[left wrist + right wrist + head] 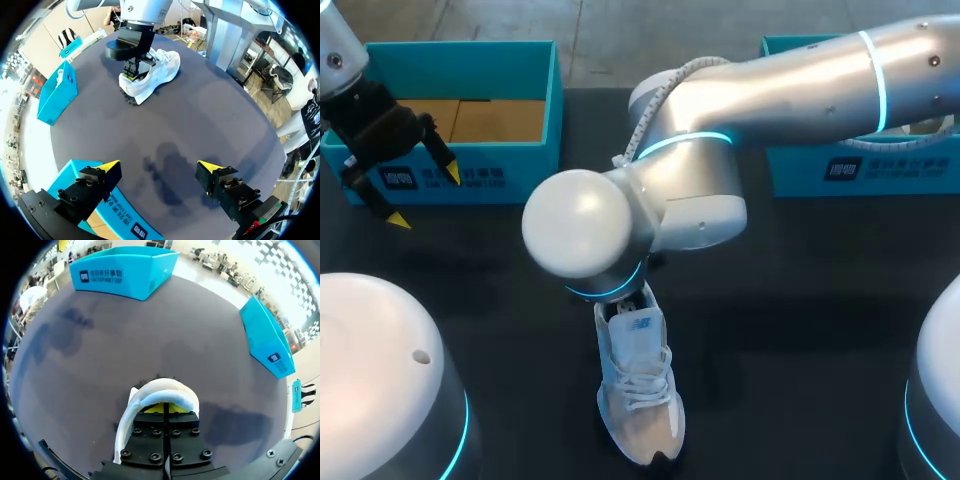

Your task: Take the shoe out of the shoebox, open the shoe tongue, remove and reinsert the insole, then place the shoe into the shoebox

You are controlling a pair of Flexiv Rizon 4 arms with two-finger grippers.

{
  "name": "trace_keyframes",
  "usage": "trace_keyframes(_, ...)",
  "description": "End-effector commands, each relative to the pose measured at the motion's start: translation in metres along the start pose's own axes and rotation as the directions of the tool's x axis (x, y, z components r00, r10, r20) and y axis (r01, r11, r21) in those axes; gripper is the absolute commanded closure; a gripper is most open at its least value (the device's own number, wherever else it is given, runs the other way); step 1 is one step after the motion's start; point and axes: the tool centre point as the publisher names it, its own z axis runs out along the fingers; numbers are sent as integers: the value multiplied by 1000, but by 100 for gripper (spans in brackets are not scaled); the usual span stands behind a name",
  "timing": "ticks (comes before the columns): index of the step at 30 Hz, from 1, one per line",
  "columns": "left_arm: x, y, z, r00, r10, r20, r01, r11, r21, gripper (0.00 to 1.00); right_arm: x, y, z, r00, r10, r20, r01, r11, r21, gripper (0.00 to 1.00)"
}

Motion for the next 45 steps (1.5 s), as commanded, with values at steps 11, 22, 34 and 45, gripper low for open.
trace_keyframes(11,0,0,0,1000,0,-2,0,1000,-3,0,-10,-5,6,998,16,57,-15,1000,-15,100)
trace_keyframes(22,0,0,0,1000,0,-2,0,1000,-3,0,-4,-11,35,1000,27,2,-28,999,28,100)
trace_keyframes(34,0,0,0,1000,0,-2,0,1000,-3,0,5,-12,19,999,18,29,-19,1000,5,100)
trace_keyframes(45,0,0,0,1000,0,-2,0,1000,-3,0,3,-3,-9,991,5,131,2,999,-49,100)
